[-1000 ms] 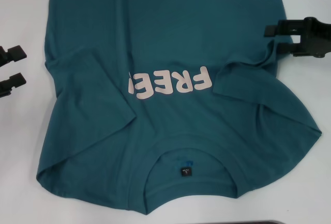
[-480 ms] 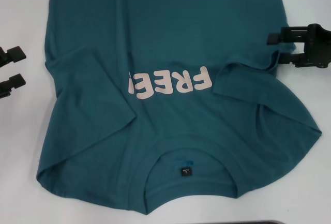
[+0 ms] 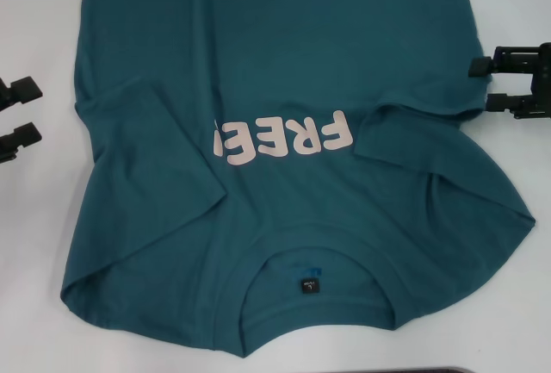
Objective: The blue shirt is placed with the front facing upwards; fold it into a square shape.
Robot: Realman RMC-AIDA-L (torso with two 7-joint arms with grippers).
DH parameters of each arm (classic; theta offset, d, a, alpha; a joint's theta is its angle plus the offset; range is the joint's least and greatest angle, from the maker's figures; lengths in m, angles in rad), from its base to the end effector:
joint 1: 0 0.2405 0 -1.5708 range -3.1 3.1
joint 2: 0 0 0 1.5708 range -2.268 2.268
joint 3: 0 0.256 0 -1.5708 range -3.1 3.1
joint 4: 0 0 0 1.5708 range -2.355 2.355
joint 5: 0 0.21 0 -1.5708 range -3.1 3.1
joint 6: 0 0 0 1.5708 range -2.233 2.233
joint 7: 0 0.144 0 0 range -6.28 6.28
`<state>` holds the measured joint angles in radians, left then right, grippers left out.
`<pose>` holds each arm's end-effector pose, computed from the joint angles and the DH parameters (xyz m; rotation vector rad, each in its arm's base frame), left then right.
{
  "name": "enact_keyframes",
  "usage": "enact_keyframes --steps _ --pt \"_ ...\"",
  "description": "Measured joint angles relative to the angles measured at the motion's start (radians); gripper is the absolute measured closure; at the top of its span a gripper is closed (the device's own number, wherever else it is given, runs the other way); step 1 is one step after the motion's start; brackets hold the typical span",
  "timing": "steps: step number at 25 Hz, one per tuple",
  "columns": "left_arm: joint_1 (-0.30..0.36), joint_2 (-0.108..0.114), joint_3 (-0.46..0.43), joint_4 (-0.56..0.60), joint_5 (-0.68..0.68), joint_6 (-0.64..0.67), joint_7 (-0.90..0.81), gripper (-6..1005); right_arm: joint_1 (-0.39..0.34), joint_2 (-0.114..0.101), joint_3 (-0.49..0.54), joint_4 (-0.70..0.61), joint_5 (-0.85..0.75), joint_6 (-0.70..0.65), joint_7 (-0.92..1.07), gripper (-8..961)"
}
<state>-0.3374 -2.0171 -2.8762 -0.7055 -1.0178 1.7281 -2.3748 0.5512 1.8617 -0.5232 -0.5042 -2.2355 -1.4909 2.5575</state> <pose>-0.3488 0.2641 0.0752 -1.8269 -2.0840 -1.0786 0.3356 0.3385 0.0696 -1.8600 2.2165 0.6235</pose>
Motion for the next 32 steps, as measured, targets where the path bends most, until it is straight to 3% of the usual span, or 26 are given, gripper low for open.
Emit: enact_keyframes --steps 12,17,23,32 --pt "0.004 0.0 0.0 0.0 -0.009 -0.007 -0.002 67 0.005 -0.001 -0.004 0.042 -0.036 0.028 0.013 266" --pt "0.007 0.0 0.0 0.0 -0.019 -0.007 -0.002 67 -0.012 -0.02 -0.001 0.039 -0.037 -0.009 0.014 290" --pt "0.008 -0.001 0.0 0.0 -0.019 -0.009 -0.001 66 -0.027 -0.023 -0.004 0.038 -0.047 -0.009 0.023 328" --pt "0.008 -0.002 0.0 0.0 -0.022 -0.01 0.004 66 -0.011 0.017 -0.006 0.063 -0.05 0.073 0.014 352"
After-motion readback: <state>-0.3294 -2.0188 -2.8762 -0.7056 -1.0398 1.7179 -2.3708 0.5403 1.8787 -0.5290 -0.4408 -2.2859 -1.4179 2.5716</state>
